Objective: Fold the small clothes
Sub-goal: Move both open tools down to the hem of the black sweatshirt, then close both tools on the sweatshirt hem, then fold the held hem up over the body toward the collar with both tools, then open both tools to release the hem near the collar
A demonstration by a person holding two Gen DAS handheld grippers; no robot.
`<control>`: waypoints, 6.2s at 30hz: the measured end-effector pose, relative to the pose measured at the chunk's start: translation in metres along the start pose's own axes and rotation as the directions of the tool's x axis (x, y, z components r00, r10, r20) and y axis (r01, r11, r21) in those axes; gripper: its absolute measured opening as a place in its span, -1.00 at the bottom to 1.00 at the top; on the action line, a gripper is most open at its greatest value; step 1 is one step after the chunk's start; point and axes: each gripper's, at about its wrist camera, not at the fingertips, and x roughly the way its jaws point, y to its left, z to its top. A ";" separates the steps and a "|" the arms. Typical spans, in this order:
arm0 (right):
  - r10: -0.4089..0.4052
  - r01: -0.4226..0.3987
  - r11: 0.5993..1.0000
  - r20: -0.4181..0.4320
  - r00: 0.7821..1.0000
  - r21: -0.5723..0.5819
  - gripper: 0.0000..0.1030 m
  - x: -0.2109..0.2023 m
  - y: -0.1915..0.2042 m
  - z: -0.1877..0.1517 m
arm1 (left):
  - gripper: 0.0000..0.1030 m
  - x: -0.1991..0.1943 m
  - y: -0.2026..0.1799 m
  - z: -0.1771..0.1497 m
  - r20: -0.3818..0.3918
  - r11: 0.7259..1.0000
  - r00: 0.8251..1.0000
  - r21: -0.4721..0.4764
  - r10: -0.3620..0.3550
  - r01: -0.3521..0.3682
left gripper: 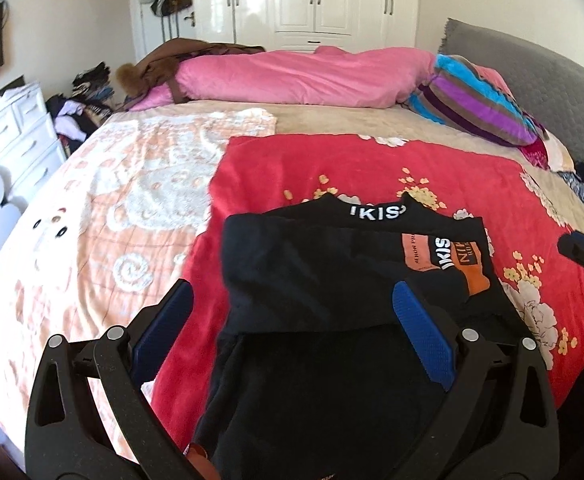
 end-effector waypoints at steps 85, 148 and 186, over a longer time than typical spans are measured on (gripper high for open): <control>-0.041 0.044 0.999 -0.541 0.840 -0.008 -0.85 -0.030 0.027 -0.174 | -0.44 -0.023 0.054 -0.163 -0.503 0.999 0.863 -0.003 -0.038 0.043; 0.169 -0.132 0.970 -0.177 0.970 0.205 -0.78 0.087 -0.052 0.009 | -0.96 0.086 0.083 0.016 -0.115 0.931 0.991 -0.363 -0.071 0.025; 0.097 -0.126 0.912 -0.091 0.991 -0.392 0.53 0.082 0.037 -0.007 | 0.62 0.097 0.100 0.034 -0.026 0.963 0.996 -0.251 0.090 -0.094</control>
